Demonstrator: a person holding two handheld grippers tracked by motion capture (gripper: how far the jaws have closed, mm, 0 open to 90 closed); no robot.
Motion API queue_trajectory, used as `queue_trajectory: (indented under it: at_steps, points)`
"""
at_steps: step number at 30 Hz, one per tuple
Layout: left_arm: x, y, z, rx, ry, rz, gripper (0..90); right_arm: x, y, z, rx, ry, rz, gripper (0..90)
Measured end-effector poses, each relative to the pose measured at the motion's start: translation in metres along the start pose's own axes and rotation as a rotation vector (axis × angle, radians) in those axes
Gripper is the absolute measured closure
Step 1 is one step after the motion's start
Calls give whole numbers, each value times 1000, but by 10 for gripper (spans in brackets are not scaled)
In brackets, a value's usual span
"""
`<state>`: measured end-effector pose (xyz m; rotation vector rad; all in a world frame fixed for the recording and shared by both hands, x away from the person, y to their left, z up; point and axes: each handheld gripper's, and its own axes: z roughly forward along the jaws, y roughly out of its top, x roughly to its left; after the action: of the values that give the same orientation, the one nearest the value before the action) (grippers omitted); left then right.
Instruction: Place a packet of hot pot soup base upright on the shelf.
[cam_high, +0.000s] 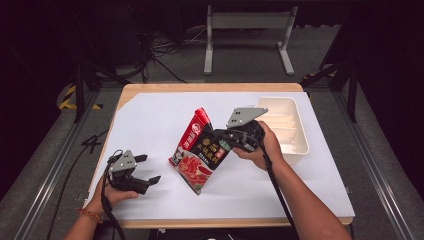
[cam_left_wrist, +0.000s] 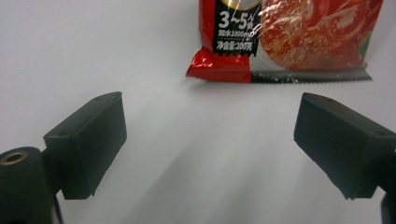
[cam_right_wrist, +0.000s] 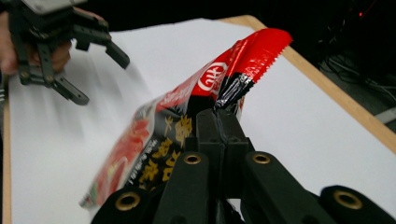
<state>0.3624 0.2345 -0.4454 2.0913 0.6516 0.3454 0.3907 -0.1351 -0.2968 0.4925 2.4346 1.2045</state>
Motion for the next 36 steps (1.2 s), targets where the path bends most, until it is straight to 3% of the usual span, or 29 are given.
queue_trajectory:
  at_steps: [8, 14, 22, 36]
  points:
    - [1, 0, 1, 2, -3, -1, 104, -5, 18, -15, -34, -5, -73, 900]
    - [1, 0, 1, -3, -7, -6, 104, -14, 23, -25, -12, -47, -112, 900]
    - [2, -1, 1, -2, -5, -5, 104, -31, 23, -40, -34, -90, -97, 900]
    - [2, -1, 2, 8, -5, -8, 103, -49, 23, -74, -59, -157, -108, 900]
